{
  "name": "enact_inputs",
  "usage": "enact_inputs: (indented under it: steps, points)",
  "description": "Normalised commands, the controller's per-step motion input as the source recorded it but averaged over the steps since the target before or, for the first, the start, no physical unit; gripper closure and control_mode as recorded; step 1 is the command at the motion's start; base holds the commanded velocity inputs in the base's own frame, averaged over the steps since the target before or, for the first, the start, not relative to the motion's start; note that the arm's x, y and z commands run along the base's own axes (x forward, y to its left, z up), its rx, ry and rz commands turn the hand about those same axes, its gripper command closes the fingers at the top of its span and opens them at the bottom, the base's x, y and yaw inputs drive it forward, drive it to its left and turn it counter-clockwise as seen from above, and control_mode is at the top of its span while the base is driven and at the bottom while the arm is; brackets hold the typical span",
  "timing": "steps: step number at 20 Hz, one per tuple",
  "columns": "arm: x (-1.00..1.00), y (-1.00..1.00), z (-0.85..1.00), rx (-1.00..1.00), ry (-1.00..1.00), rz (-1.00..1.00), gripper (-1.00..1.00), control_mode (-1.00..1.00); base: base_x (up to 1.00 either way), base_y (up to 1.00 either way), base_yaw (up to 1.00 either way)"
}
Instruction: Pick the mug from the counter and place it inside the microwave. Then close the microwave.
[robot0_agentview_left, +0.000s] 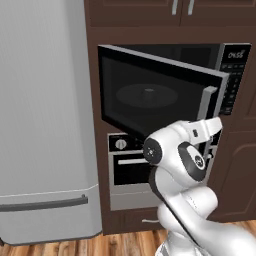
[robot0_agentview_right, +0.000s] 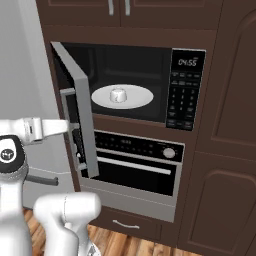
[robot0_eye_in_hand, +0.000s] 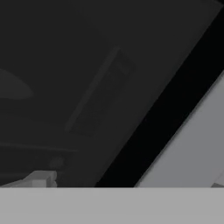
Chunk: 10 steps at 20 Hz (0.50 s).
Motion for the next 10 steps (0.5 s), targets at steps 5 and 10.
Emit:
enact_inputs:
  steps: [5, 10]
  points:
    - [0.25, -0.39, 0.0, 0.07, 0.0, 0.01, -1.0, -1.0, 0.0, 0.0, 0.0]
    - [0.22, -0.34, 0.0, 0.07, -0.01, 0.02, -1.0, -1.0, 0.0, 0.0, 0.0]
